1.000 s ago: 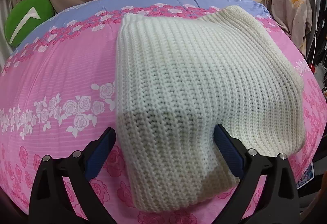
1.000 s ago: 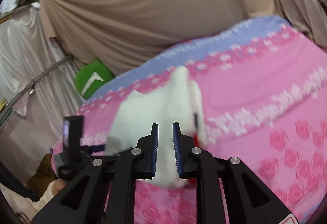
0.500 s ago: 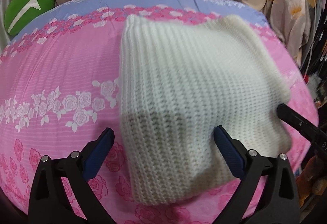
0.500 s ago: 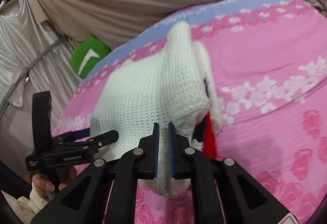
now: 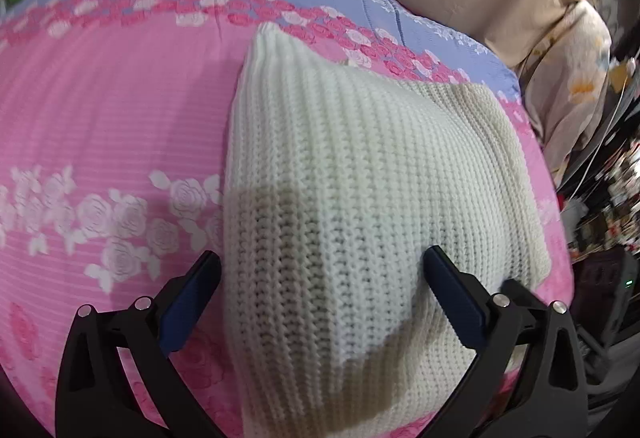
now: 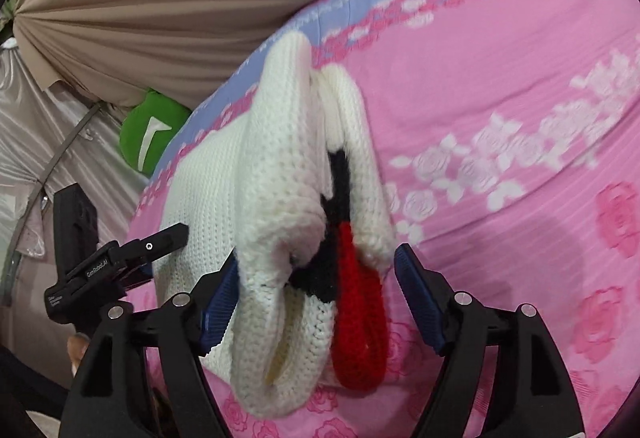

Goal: Fold small clothes

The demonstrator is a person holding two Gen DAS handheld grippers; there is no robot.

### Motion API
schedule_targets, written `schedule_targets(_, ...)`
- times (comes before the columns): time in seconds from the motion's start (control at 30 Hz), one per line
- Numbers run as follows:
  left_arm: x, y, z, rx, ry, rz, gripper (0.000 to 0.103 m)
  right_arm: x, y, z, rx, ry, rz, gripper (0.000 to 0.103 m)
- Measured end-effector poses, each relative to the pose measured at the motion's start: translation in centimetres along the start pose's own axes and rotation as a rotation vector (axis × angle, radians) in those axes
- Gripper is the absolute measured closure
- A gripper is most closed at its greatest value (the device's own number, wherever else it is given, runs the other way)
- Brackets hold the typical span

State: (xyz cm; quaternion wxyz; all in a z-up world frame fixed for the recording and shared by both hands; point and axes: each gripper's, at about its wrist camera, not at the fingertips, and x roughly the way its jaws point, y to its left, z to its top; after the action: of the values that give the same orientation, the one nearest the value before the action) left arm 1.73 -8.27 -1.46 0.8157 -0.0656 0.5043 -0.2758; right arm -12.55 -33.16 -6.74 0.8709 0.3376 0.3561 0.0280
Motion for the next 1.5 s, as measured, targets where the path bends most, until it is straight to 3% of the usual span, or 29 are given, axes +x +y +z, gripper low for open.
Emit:
schedule_targets(0.1,0.8,0.8,0.2,-0.049,0.018,-0.060,0.005,0.4,0.4,0.5,-0.016,0.002,0.004,0.021)
schedule_targets(0.3,1.5,0.2,1.0,-0.030,0.004,-0.076,0.005,1.7,0.4,1.9,0.000,0.010,0.036,0.020)
schedule_targets(1.1,3.0,-0.8,2.6,0.086,-0.063,-0.054,0.005,4.4,1.9,3.4,-0.051,0.009,0.069,0.019)
schedule_targets(1.27,2.9,-0.8,2.5,0.088,-0.064,-0.065,0.005,4.2,1.7,3.3,-0.026,-0.005,0.066,0.033)
schedule_targets(1.37,2.7,-0.4,2.7,0.063,-0.043,-0.100,0.005,4.0,1.0,3.3,0.013,-0.003,0.109,0.048)
schedule_targets(1.43,2.3,-0.3,2.8,0.053,-0.028,-0.116,0.016,3.4,0.9,3.2,0.021,-0.016,0.124,0.059)
schedule_targets(1.5,1.2,-0.6,2.7,0.073,-0.033,-0.124,0.031,2.6,1.3,2.7,0.006,-0.027,0.119,0.061)
